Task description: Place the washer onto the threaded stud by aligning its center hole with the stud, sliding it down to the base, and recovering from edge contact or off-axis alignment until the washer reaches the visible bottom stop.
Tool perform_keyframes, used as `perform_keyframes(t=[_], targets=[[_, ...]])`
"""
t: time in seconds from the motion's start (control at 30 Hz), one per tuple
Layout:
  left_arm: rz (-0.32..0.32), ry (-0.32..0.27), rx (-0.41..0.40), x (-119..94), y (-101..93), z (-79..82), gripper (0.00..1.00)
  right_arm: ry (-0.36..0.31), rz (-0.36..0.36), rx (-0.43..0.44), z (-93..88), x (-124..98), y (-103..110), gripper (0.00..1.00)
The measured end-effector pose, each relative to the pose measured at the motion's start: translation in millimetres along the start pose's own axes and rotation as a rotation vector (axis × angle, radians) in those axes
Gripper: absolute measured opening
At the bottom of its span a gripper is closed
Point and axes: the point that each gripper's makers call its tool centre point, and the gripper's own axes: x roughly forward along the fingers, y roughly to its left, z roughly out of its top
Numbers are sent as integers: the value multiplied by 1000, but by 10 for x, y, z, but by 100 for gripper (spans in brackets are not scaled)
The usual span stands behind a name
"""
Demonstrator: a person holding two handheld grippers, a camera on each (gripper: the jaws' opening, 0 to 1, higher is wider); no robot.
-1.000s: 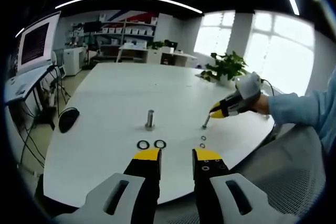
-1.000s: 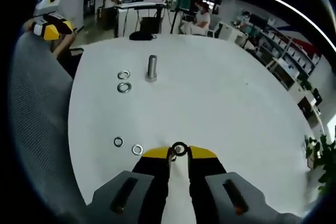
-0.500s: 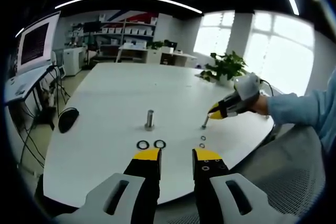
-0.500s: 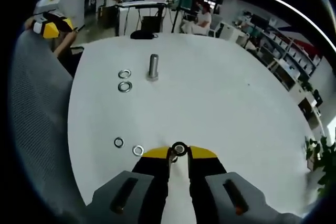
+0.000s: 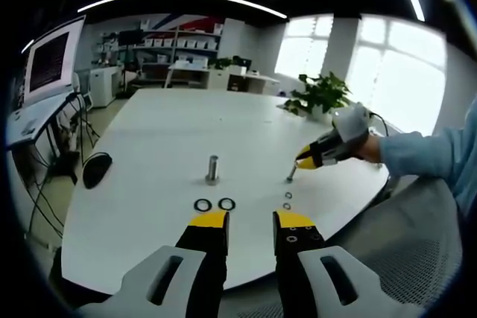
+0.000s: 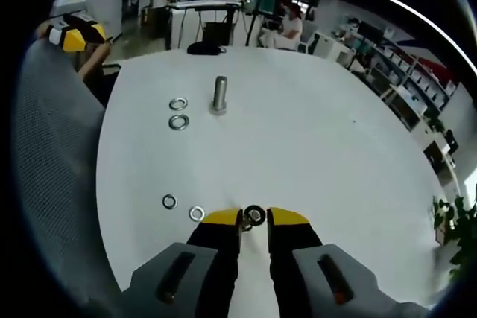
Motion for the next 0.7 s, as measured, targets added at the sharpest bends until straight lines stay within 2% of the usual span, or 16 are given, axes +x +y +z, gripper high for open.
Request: perform_keyframes(t=[0.23, 0.37, 0.6, 0.7], targets=[[3, 0, -1, 0, 4, -2, 21, -43, -53, 41, 60, -50, -123, 13], [4, -1, -2, 0, 5, 0, 21, -25, -55, 26, 0, -39, -124, 4], [5, -4, -3, -1, 10, 3, 21, -24, -48, 11, 32, -5, -75, 3], [6, -5, -4, -2, 10, 3, 21, -2, -41, -6, -8, 23, -58, 3]])
